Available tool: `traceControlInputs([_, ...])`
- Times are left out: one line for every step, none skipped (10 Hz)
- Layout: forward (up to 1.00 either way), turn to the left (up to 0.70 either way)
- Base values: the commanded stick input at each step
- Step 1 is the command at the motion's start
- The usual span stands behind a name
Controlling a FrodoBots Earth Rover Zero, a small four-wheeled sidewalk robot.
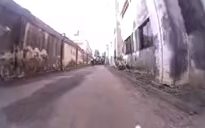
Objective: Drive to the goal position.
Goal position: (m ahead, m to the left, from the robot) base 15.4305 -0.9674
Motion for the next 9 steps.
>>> traceControlInputs([0.7,0.01])
traceControlInputs([0.7,0.01])
traceControlInputs([0.7,0.01])
traceControlInputs([0.7,0.01])
traceControlInputs([0.7,0.01])
traceControlInputs([0.7,0.01])
traceControlInputs([0.7,0.01])
traceControlInputs([0.7,0.01])
traceControlInputs([0.7,0.01])
